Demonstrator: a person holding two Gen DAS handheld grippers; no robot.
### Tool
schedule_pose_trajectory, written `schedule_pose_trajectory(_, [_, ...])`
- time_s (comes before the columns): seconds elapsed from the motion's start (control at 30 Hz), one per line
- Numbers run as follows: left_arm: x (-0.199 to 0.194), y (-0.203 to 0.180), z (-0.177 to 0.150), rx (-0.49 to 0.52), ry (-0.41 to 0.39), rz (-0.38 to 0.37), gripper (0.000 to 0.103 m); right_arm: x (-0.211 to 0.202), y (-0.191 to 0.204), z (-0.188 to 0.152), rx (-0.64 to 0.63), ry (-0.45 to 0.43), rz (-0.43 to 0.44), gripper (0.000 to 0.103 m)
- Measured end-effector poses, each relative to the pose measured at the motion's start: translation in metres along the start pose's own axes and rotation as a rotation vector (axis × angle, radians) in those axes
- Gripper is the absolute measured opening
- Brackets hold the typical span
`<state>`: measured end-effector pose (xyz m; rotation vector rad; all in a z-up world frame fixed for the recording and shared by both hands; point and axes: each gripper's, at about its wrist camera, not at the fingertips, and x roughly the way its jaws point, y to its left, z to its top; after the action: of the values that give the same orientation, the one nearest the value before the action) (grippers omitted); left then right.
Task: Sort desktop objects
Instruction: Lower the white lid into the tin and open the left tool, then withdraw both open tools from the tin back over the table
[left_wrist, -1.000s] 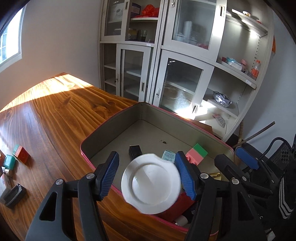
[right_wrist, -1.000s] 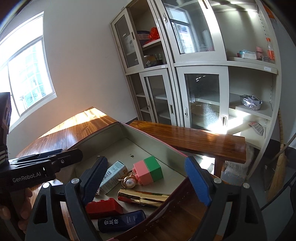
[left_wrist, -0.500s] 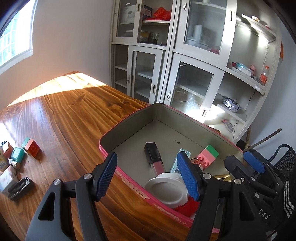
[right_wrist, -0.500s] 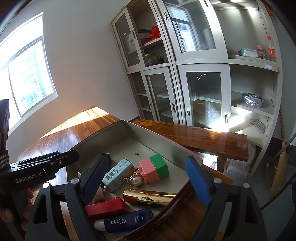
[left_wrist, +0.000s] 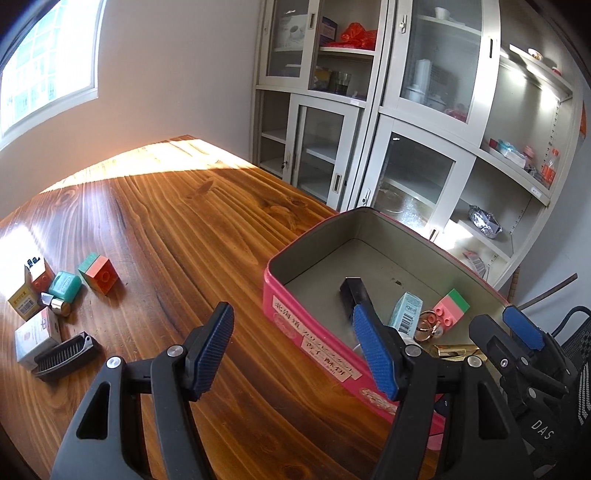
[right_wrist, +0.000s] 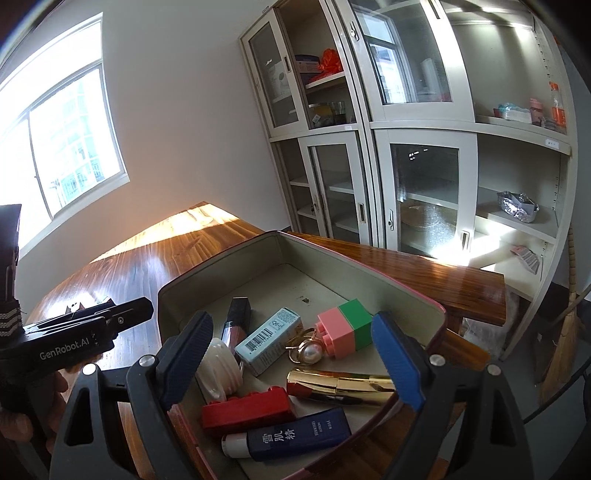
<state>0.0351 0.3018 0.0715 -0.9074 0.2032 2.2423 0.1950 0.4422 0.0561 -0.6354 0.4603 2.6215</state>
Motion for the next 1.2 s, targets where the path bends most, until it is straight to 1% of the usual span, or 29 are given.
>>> schedule_pose_trajectory(0.47, [-0.017, 0.051, -0.011, -0.094, -0.013, 0.066, 0.071, 0.003, 0.037, -0.004, -0.058, 0.021, 0.047, 0.090])
schedule_pose_trajectory(0.77, [-0.032, 0.097, -0.023, -0.172, -0.023, 0.127, 0.071, 0.005, 0.074, -0.009, -0.122, 0.041, 0.103, 0.090])
schedule_pose_trajectory(1.0, [-0.046, 0.143, -0.033, -0.249, -0.029, 0.197, 0.071, 0.010, 0.103, -0.014, -0.170, 0.070, 0.157, 0.090])
schedule_pose_trajectory(1.13, [-0.051, 0.171, -0.040, -0.292, -0.027, 0.264, 0.071, 0.012, 0.120, -0.018, -0.207, 0.082, 0.184, 0.090])
schedule_pose_trajectory(1.2, [-0.053, 0.185, -0.043, -0.319, -0.025, 0.284, 0.071, 0.013, 0.128, -0.021, -0.228, 0.093, 0.201, 0.091])
